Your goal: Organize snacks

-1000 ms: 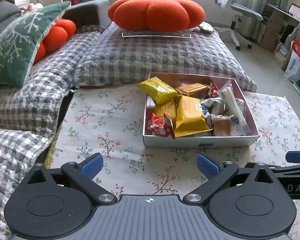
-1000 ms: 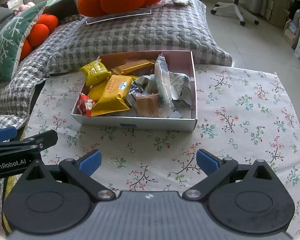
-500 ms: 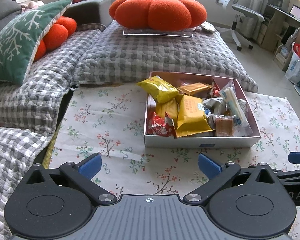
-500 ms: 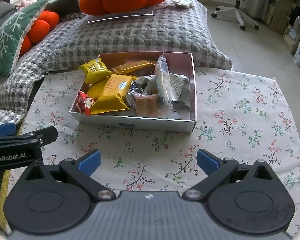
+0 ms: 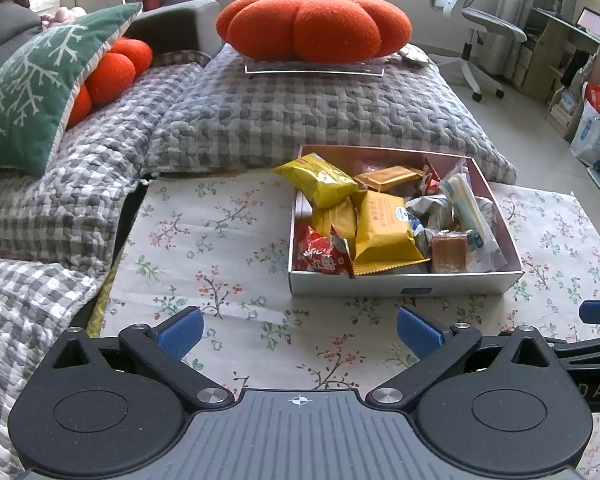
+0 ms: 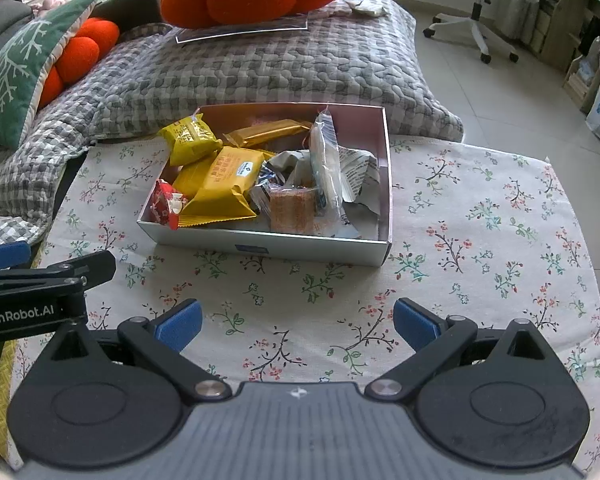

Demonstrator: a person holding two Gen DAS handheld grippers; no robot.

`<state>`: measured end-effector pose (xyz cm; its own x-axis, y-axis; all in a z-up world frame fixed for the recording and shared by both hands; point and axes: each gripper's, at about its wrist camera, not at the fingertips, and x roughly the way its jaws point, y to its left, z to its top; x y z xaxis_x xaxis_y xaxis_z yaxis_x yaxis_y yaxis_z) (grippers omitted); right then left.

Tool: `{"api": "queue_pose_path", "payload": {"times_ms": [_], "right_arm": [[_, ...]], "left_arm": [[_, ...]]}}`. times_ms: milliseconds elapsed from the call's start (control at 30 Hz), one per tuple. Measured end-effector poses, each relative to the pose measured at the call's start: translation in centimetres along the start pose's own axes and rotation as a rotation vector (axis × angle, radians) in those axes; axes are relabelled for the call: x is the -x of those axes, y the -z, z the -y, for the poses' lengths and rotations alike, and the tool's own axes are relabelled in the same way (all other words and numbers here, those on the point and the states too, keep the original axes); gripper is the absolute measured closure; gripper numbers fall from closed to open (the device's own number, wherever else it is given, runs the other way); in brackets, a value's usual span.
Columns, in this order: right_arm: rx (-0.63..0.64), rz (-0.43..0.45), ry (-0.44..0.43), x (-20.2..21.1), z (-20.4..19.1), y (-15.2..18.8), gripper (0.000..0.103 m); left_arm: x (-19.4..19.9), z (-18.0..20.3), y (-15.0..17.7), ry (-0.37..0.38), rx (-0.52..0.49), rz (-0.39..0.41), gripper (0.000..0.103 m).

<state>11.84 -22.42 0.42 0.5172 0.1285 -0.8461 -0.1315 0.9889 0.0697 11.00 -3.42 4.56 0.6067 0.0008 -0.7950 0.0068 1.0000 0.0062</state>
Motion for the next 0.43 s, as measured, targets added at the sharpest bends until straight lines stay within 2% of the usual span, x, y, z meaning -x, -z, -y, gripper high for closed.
{"api": "queue_pose_path", "payload": {"times_ms": [433], "right_arm": [[0.001, -0.002, -0.001, 0.0, 0.02, 0.01, 0.001]], "left_arm": [[-0.08, 0.0, -0.04, 0.004, 0.002, -0.005, 0.0]]}}
